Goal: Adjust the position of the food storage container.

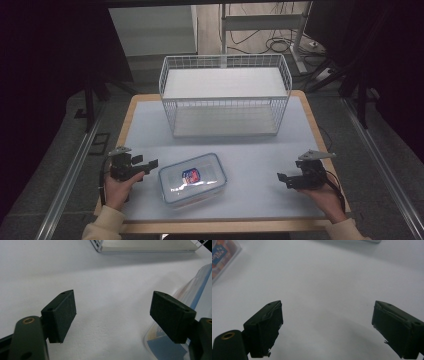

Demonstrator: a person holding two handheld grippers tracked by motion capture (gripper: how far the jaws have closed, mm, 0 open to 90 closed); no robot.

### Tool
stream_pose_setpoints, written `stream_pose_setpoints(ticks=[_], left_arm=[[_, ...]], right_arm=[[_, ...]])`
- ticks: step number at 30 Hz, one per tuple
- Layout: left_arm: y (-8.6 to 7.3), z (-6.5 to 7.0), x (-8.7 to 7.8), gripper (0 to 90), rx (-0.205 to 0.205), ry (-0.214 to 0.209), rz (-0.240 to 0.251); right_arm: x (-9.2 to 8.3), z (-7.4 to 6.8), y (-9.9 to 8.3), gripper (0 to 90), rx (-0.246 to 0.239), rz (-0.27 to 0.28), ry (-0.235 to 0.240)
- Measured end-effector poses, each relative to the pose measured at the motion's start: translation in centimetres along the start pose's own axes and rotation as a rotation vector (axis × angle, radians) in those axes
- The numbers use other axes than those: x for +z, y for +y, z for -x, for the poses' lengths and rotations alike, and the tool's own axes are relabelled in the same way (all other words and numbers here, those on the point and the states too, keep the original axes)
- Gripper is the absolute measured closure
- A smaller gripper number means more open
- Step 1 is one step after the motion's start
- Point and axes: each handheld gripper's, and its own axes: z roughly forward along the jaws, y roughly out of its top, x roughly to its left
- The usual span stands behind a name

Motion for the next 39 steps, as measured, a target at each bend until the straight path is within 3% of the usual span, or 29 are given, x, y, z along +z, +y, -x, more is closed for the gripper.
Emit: stream_pose_setpoints(ticks=[6, 12, 15, 17, 18, 19, 20, 23, 25, 32, 34, 39], left_arm=[[0.1, -0.1, -0.2, 21.0, -0.005, 0.003, 0.009], [0.5, -0.1, -0.9, 23.3, -0.013, -0.021, 0.032], [0.8, 0.1, -1.4, 29.9, -0.015, -0.046, 0.035], [1.3, 0.5, -2.2, 40.3, -0.019, -0.108, 0.04], [1.3, 0.5, -2.2, 45.7, -0.019, -0.108, 0.04], [1.5, 0.8, -2.6, 45.7, -0.009, -0.129, 0.042], [1.8, 1.2, -2.9, 60.0, 0.005, -0.136, 0.04], [2.1, 2.0, -3.4, 76.8, 0.011, -0.165, 0.045], [2.2, 2.6, -3.5, 83.3, 0.028, -0.18, 0.032], [2.0, 5.0, -4.0, 89.7, 0.084, -0.225, 0.007], [1.5, 6.3, -4.3, 89.8, 0.118, -0.253, -0.013], [0.7, 8.1, -4.8, 89.9, 0.141, -0.315, -0.036]], right_arm=[[0.0, -0.1, -0.1, 10.7, -0.001, -0.001, 0.002], [0.1, -0.1, -0.2, 11.2, -0.008, -0.005, -0.002], [0.1, -0.1, -0.2, 11.2, -0.013, -0.004, -0.001], [0.1, -0.1, -0.2, 11.3, -0.015, -0.005, 0.0], [0.1, -0.1, -0.2, 11.3, -0.015, -0.005, 0.0], [0.1, -0.1, -0.2, 11.3, -0.016, -0.006, -0.002], [0.2, -0.1, -0.2, 11.3, -0.019, -0.008, -0.003], [0.2, -0.1, -0.3, 11.3, -0.018, -0.008, -0.006], [0.2, -0.1, -0.3, 11.4, -0.019, -0.007, -0.007], [0.1, -0.2, -0.2, 11.5, -0.02, -0.006, -0.01], [0.1, -0.2, -0.2, 11.5, -0.021, -0.007, -0.012], [0.1, -0.2, -0.1, 11.5, -0.019, -0.002, -0.01]])
